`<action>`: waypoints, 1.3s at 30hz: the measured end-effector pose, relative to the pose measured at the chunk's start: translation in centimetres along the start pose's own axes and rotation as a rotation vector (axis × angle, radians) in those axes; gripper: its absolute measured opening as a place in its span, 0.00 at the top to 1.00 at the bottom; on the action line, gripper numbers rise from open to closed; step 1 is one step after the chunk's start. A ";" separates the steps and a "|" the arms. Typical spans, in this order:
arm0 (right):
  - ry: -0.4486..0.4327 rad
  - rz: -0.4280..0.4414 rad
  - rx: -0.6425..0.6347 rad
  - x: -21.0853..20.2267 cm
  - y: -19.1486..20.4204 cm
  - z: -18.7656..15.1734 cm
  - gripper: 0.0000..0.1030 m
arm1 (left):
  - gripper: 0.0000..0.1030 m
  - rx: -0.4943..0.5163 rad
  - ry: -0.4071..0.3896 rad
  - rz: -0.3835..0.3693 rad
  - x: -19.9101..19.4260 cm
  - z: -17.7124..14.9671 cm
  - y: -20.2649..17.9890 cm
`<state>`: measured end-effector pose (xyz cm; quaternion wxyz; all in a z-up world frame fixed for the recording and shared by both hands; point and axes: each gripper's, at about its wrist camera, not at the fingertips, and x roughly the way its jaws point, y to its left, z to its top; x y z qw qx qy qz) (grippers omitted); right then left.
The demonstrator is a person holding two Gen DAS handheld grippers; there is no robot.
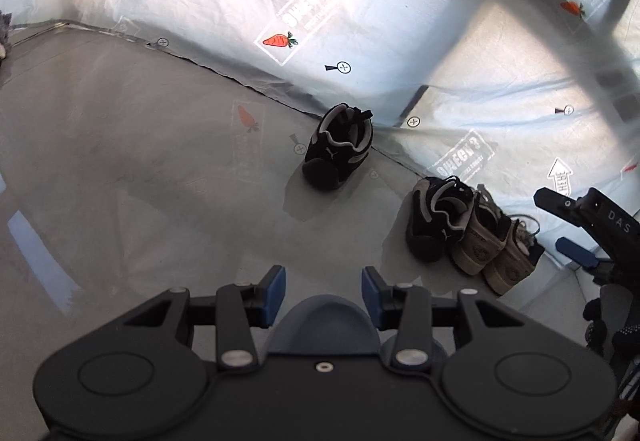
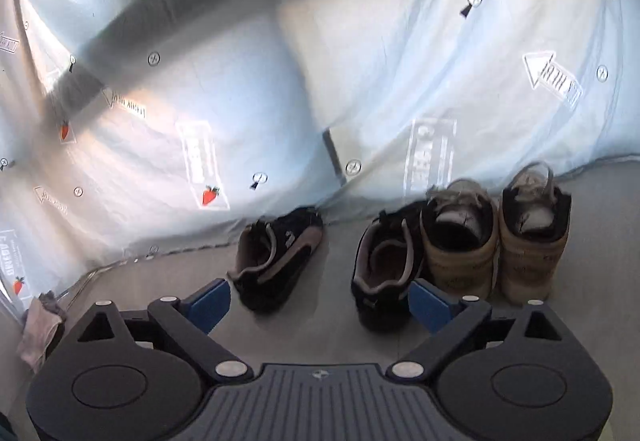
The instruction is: Organize scattered shoes
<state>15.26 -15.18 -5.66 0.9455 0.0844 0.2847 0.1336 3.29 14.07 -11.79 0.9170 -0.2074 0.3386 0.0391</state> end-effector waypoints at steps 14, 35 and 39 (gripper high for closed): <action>0.060 -0.111 0.121 4.2 -4.7 -0.5 0.06 | 0.57 0.080 -0.032 -0.047 18.4 12.3 -2.2; 0.092 -0.112 0.150 6.1 -6.8 -0.8 0.06 | 0.69 0.140 -0.057 0.096 24.0 12.4 -4.0; 0.084 -0.088 0.135 5.9 -6.6 -0.4 0.06 | 0.44 0.144 -0.111 0.110 22.5 13.0 -2.7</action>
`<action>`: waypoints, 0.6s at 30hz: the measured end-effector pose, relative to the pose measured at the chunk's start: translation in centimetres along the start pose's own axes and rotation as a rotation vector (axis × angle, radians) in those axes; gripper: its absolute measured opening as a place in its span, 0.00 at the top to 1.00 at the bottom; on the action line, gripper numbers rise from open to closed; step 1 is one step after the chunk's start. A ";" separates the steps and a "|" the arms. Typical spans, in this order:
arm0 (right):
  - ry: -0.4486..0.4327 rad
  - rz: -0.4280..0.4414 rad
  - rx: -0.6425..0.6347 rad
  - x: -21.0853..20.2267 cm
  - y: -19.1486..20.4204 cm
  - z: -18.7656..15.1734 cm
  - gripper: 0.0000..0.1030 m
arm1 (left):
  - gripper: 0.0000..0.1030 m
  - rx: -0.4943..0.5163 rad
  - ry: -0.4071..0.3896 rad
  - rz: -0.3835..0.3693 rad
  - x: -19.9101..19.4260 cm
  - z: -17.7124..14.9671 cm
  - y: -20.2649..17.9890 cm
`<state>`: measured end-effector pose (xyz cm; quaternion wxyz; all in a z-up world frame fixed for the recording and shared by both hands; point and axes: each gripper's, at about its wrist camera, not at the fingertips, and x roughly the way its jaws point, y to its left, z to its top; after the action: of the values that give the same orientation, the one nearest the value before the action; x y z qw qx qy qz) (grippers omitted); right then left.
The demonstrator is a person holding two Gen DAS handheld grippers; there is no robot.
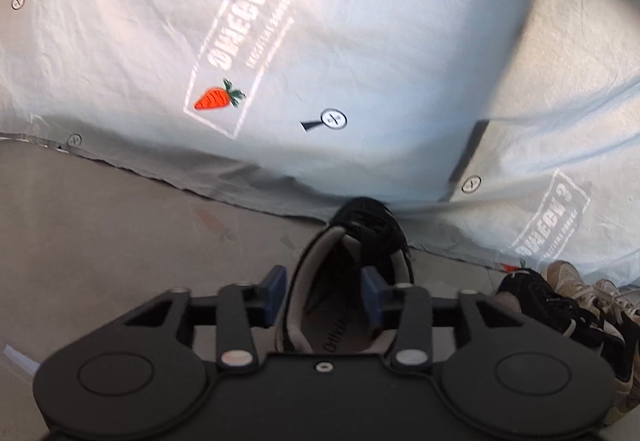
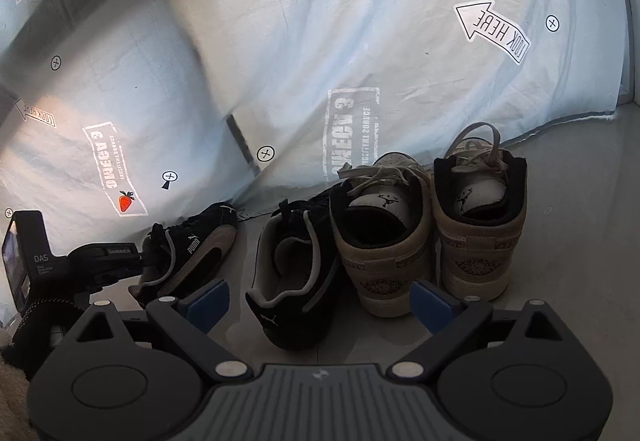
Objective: Organize scattered shoes
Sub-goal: 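Grasp a black sneaker's heel with the left tool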
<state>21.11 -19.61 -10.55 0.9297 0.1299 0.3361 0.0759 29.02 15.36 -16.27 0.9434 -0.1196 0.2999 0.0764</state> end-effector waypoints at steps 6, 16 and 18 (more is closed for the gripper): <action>0.016 0.002 0.008 0.3 -0.2 -0.2 0.06 | 0.44 -0.076 0.129 -0.028 3.9 -0.3 1.1; 0.035 0.002 0.046 1.1 -0.3 -0.5 0.06 | 0.86 0.108 0.111 -0.002 3.4 -3.2 -1.0; 0.038 -0.006 0.038 1.1 -0.2 -0.6 0.06 | 0.86 0.146 0.104 -0.022 2.4 -4.0 -1.1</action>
<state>21.60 -19.46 -11.75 0.9208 0.1451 0.3554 0.0690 29.01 13.35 -20.57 0.9335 -0.0576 0.3520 0.0376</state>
